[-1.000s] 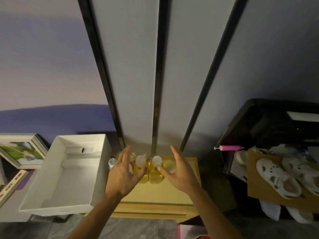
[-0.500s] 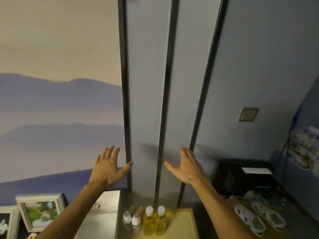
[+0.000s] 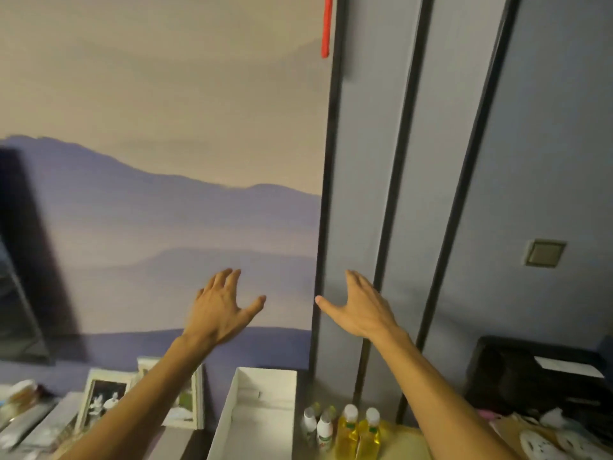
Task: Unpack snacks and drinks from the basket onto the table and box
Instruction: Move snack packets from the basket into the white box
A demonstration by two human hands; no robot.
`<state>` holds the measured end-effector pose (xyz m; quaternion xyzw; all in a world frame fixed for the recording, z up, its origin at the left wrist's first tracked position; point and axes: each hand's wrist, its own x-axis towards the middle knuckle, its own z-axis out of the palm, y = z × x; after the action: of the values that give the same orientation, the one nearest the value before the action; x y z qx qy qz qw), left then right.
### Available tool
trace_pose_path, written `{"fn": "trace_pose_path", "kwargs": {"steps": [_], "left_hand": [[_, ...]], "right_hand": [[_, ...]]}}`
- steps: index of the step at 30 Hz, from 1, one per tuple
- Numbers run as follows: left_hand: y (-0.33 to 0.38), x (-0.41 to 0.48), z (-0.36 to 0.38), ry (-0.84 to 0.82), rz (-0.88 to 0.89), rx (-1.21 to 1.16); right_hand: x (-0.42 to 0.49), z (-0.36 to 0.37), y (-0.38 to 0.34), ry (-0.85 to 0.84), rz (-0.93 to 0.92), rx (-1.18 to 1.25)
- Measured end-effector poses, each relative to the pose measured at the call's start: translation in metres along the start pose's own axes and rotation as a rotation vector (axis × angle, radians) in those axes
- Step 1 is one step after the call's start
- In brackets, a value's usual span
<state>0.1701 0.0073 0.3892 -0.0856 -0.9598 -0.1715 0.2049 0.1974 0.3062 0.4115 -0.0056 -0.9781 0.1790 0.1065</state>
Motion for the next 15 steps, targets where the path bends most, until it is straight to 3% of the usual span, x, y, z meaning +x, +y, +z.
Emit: {"fn": "trace_pose_path", "kwargs": {"steps": [15], "left_hand": [[-0.165, -0.246, -0.144, 0.147, -0.59, 0.219]], "right_hand": [[-0.081, 0.112, -0.256, -0.318, -0.562, 0.171]]}}
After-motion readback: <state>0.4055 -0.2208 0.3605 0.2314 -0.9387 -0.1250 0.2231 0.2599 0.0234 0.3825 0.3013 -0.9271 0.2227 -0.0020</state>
